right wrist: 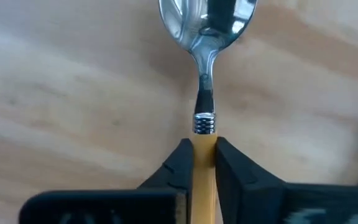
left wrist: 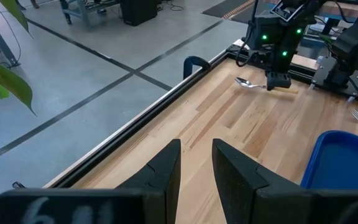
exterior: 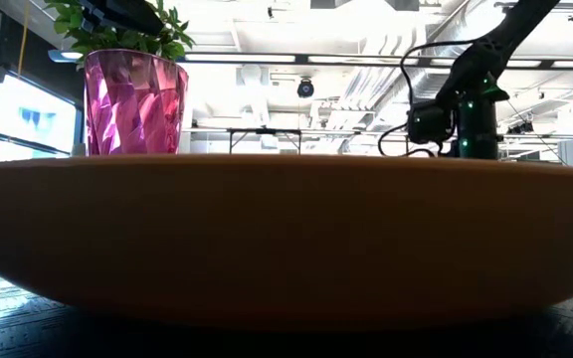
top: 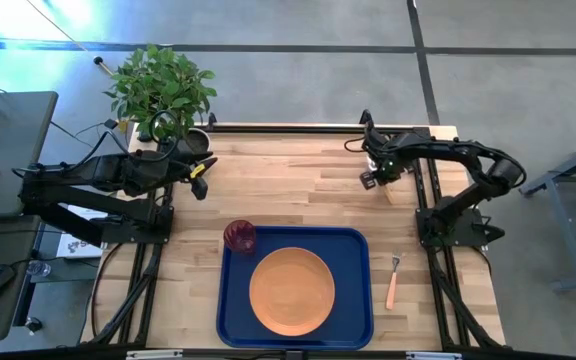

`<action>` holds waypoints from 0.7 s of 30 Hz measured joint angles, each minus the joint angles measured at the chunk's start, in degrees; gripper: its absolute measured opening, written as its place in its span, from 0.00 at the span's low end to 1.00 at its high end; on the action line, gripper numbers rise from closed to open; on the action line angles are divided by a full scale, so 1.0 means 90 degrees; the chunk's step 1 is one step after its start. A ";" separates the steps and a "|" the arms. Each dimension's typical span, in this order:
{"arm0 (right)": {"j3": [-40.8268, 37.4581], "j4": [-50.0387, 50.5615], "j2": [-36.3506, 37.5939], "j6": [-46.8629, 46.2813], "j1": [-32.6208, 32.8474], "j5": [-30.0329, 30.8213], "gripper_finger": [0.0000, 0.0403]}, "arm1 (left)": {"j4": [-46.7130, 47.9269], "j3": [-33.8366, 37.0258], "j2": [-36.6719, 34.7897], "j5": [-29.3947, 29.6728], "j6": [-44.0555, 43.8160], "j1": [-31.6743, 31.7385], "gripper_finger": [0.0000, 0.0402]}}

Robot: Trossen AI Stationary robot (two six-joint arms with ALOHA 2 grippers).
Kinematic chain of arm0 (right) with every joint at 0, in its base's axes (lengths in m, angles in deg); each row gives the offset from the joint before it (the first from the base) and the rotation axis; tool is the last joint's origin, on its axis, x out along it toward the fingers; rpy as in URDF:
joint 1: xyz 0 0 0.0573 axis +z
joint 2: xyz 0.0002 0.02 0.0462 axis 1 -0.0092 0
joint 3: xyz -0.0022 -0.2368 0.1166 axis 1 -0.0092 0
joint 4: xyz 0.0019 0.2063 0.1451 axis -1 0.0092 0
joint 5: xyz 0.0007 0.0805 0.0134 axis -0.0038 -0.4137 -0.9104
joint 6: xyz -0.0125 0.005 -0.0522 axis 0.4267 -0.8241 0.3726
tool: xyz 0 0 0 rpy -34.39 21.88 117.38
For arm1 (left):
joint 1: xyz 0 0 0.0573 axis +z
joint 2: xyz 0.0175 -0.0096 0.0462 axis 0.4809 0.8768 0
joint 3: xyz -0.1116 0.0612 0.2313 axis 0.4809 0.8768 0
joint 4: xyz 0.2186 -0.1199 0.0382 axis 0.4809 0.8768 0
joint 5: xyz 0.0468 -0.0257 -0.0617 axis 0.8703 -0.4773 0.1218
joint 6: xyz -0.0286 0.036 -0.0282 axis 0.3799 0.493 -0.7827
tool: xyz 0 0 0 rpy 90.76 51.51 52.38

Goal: Pick and place plate/cup/fork/spoon on tray
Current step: Put the yellow spoon on the blue serving tray to the right of the orange plate

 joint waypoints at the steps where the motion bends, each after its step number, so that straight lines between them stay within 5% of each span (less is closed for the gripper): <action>1: 0.0044 0.0117 0.0000 -0.0100 0.0060 -0.0043 0.05 | 0.0000 0.0000 -0.0001 0.0002 0.0000 0.0001 0.20; 11: 0.0349 0.0369 0.0800 -0.1997 0.1367 -0.0142 0.03 | 0.0002 0.0000 -0.0002 0.0001 0.0000 0.0000 0.20; 21: 0.0349 0.0348 0.1725 -0.5298 0.3750 0.0122 0.03 | 0.0011 0.0000 0.0000 0.0000 0.0002 0.0000 0.20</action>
